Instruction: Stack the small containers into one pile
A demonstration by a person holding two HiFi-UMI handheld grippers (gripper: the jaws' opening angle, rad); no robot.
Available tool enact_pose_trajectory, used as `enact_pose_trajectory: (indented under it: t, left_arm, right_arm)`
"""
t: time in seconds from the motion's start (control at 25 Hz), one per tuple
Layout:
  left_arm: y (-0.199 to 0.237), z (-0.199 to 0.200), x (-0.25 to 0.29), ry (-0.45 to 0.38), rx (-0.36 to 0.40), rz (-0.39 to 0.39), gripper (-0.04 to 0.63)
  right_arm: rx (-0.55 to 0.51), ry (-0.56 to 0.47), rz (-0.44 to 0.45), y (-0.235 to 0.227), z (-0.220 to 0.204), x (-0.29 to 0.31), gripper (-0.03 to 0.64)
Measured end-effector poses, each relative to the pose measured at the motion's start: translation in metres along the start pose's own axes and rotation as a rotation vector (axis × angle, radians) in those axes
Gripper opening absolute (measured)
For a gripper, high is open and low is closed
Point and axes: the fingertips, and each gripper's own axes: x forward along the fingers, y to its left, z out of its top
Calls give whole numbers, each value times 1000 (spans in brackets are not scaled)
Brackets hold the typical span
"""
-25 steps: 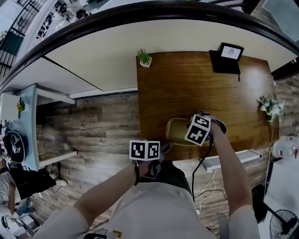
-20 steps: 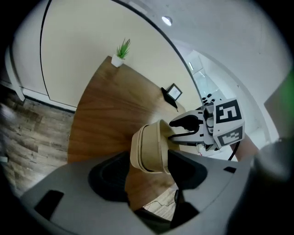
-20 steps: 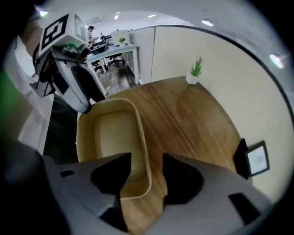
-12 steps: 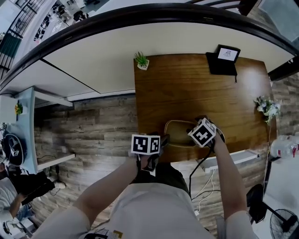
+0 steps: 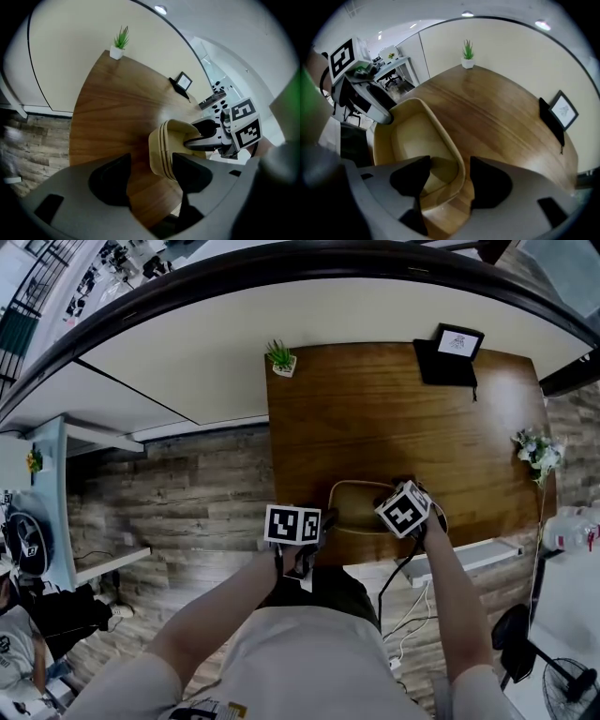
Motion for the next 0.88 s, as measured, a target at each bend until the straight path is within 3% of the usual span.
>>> enact_pose_trajectory:
  t: [0.24,0.6,0.72,0.88]
  left_arm:
    - [1,0,2,16,9,-10,292]
    - [-3,10,-3,13,63,-19,298]
    - [-5,26,-17,-25,109,-10,298]
    - [-10,67,-55,-141,254,56,296]
  right_arm:
    - [-40,19,-5,0,1,4,291]
    - [21,17,-4,-6,-2,-3,296]
    - [99,-52,5,-3,7,-22,300]
    - [215,-218,-12,0,28,-66,279]
